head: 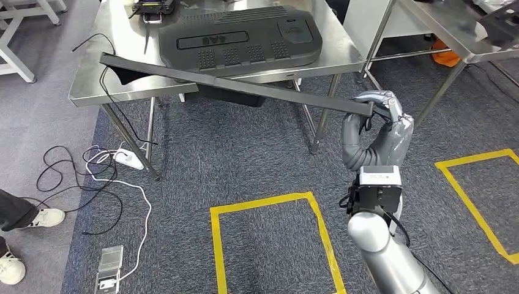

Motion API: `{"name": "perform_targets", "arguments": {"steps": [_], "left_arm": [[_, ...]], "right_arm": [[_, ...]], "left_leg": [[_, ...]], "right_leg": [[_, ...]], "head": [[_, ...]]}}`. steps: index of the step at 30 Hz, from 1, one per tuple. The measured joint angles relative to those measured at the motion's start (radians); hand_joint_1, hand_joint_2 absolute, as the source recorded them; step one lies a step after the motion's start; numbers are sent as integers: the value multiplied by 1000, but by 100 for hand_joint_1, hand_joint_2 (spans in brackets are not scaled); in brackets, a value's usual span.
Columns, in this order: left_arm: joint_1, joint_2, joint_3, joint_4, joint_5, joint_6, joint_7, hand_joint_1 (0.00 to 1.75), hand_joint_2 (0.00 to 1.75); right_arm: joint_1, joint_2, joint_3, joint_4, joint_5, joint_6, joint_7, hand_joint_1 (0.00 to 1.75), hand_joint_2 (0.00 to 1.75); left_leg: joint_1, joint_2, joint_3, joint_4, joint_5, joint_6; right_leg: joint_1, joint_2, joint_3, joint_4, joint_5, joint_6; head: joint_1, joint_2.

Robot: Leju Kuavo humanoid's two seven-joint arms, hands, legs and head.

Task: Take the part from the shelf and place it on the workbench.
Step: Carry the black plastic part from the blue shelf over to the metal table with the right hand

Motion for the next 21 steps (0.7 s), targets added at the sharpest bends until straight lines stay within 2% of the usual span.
{"name": "perform_targets", "arguments": {"steps": [2,4,5,6,7,8,10,11,12,14,15,17,19,21], "left_arm": [[1,1,0,0,0,0,1,175,175],[-1,1,0,0,0,0,1,175,175],[-2,1,0,0,0,1,1,175,175],[-2,2,0,0,0,2,1,175,175],[-1,2,0,0,0,4,1,175,175],[-1,3,0,0,0,6,1,175,175],[1,5,0,0,0,10,2,175,175],[1,6,0,0,0,11,2,175,175],[1,6,0,0,0,12,2,175,175],[1,7,0,-1,0,15,3,175,175],[2,7,0,-1,0,16,3,175,175],[1,7,0,-2,0,17,3,175,175],[1,7,0,-4,0,18,4,175,175],[0,7,0,-5,1,16,5,175,175]], "right_arm": [[0,0,0,0,1,0,0,175,175],[2,0,0,0,1,0,0,175,175],[3,0,0,0,1,0,0,175,175],[4,0,0,0,2,0,0,175,175],[5,0,0,0,2,0,1,175,175],[5,0,0,0,2,0,1,175,175],[5,0,0,0,4,0,1,175,175],[5,0,0,0,6,0,1,175,175],[4,0,0,0,8,0,2,175,175],[3,0,1,0,8,0,5,175,175],[3,0,1,0,8,0,7,175,175],[2,0,2,0,5,0,8,175,175],[1,-1,2,0,3,0,9,175,175],[0,-1,2,0,1,0,10,175,175]], "left_leg": [[-3,30,-11,33,-21,-14],[0,80,-63,142,-73,-29],[5,93,-97,205,-97,-35],[10,101,-127,255,-110,-40],[15,104,-138,269,-103,-43],[18,107,-129,242,-75,-46],[22,113,-71,113,-3,-49],[20,117,-44,54,20,-47],[18,119,-29,17,30,-43],[10,120,-24,-1,27,-31],[12,119,-24,-3,28,-25],[15,118,-21,-7,29,-26],[17,118,-20,-9,29,-29],[16,118,-19,-9,27,-24]], "right_leg": [[-5,-23,12,-11,0,-10],[-7,-49,22,-15,-4,-18],[-7,-62,25,-15,-7,-19],[-7,-75,29,-15,-12,-19],[-9,-86,34,-15,-16,-17],[-10,-95,40,-15,-21,-13],[-14,-108,55,-15,-31,-4],[-13,-113,59,-16,-35,2],[-13,-116,61,-16,-37,7],[-11,-119,64,-20,-39,19],[-11,-119,66,-21,-42,24],[-11,-117,71,-25,-43,13],[-9,-115,75,-30,-42,-3],[-9,-115,79,-37,-40,-1]], "head": [[-5,0],[-11,0],[-13,0],[-13,0],[-14,0],[-14,0],[-15,0],[-15,0],[-16,0],[-16,0],[-16,0],[-13,0],[-5,0],[2,0]]}}
